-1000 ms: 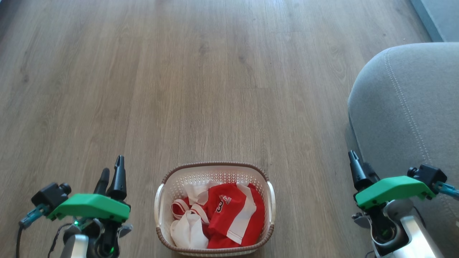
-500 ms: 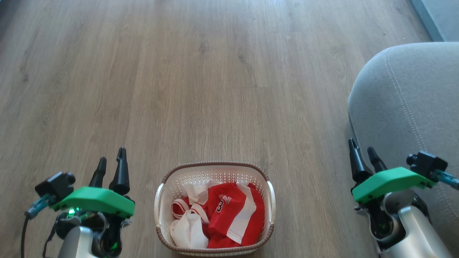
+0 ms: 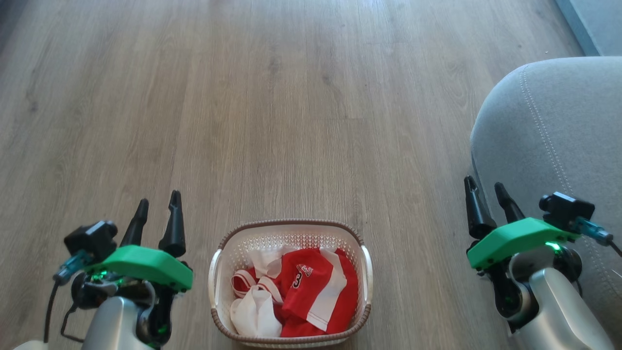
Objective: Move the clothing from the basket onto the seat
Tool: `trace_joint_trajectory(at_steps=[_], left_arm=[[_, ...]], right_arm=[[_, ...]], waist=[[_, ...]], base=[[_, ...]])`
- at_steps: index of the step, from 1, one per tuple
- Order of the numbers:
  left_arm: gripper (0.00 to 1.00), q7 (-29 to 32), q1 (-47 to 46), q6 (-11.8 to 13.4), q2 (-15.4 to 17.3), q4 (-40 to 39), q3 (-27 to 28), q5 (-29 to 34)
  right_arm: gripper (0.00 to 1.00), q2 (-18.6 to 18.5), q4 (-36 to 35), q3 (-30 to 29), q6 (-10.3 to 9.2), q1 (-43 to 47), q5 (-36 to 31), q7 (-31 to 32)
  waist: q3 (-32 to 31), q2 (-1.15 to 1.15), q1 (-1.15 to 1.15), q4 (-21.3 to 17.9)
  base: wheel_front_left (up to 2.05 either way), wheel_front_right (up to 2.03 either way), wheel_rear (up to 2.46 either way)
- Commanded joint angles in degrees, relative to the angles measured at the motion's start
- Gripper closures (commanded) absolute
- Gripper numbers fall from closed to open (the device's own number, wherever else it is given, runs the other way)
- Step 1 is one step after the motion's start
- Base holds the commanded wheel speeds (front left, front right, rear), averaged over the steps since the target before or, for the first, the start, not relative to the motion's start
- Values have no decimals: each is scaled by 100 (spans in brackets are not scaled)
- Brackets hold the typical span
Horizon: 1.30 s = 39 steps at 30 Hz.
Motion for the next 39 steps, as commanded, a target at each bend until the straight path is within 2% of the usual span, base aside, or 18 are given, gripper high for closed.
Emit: trace_joint_trajectory(at_steps=[1, 22, 30, 39], left_arm=[[0, -78, -347, 22, 61, -204, 124, 166], [0, -435, -525, 121, 70, -127, 49, 1619], [0, -571, -596, 237, 74, -18, 104, 2002], [0, -582, -601, 290, 74, 72, 172, 1935]], right_arm=[[0, -119, -159, 103, 31, -375, -145, -98], [0, -238, -11, 487, 38, -692, -1341, -451], [0, -243, 38, 411, 41, -777, -1791, -586], [0, -198, 96, 196, 41, -752, -1914, -596]], waist=[[-3, 0, 0, 1], [-22, 0, 0, -36], [-28, 0, 0, -34], [-41, 0, 0, -48]], base=[[0, 0, 0], [0, 0, 0], [0, 0, 0], [0, 0, 0]])
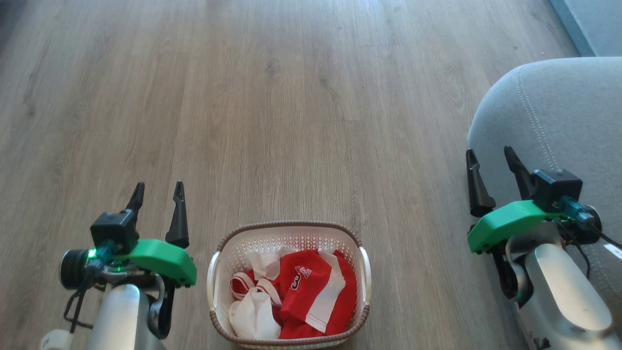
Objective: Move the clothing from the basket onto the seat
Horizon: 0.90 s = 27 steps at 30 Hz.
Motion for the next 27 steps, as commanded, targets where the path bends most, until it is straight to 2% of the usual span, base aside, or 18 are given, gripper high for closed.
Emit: trace_joint_trajectory(at_steps=[1, 18, 27], left_arm=[[0, -55, -335, 42, 73, -151, 199, -44], [0, -55, -192, -17, 73, 18, 0, -262], [0, -55, -482, 39, 73, 65, -294, -429]], right_arm=[[0, -11, -150, 35, 41, -213, -53, -70], [0, 40, -385, -67, 41, -206, -125, -70], [0, -4, -930, -65, 41, -655, -118, -70]], waist=[[-7, 0, 0, -3], [202, 0, 0, -16], [1226, 0, 0, -213]], base=[[0, 0, 0], [0, 0, 0], [0, 0, 0]])
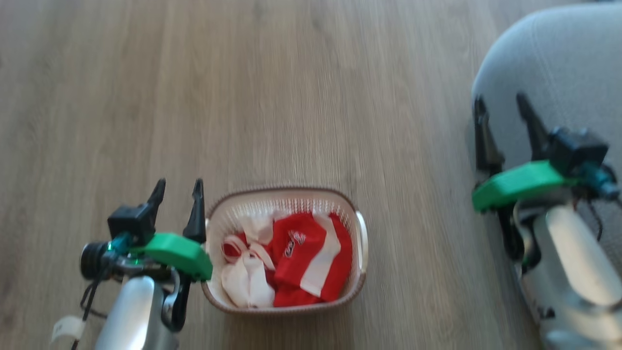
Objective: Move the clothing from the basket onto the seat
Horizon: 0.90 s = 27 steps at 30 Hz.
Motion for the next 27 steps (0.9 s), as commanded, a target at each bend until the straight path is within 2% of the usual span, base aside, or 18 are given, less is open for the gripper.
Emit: trace_joint_trajectory(at_steps=[1, 16, 27], left_arm=[[0, -55, -363, 44, 73, -159, 103, -48], [0, -55, -1230, 111, 73, 136, -685, -207], [0, -55, -2079, 48, 73, 971, -1478, -260]], right_arm=[[0, -32, -270, 64, 41, -289, -25, -69], [0, -184, -887, 67, 41, -1107, -29, -69], [0, -313, -1161, 105, 41, -1617, -33, -69]], waist=[[455, 0, -1, -121], [2067, 0, -1, -252], [3208, 0, -1, -431]], base=[[0, 0, 0], [0, 0, 0], [0, 0, 0]])
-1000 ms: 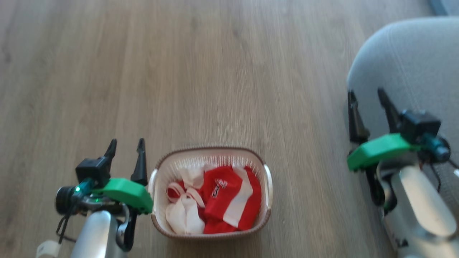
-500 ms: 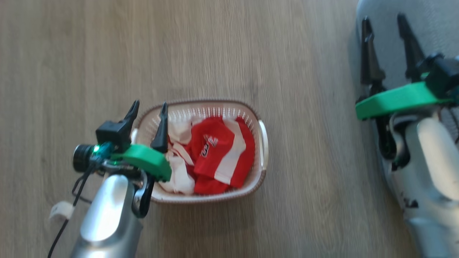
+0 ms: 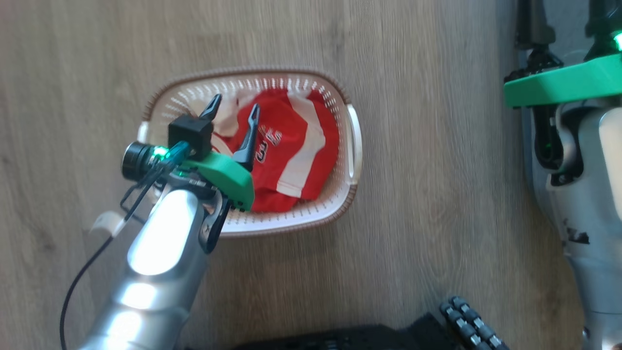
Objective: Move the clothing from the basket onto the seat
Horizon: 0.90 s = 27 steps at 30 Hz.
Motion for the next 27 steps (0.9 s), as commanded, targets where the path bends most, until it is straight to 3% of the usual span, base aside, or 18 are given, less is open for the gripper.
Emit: trace_joint_trajectory(at_steps=[1, 17, 27], left_arm=[[0, -54, -128, -38, 83, 29, 36, -10], [0, -45, -1595, 47, 83, 2482, -1038, -417], [0, 203, -2161, 258, 83, 3322, -1497, -679]], right_arm=[[0, -40, -235, 67, 41, -23, -27, -27], [0, -58, -467, 181, 41, -234, -94, -27], [0, -9, -517, 221, 41, -358, -127, -27]], waist=[[368, 0, -1, -121], [1344, 0, -1, -491], [1632, 0, -1, -669]], base=[[0, 0, 0], [0, 0, 0], [0, 0, 0]])
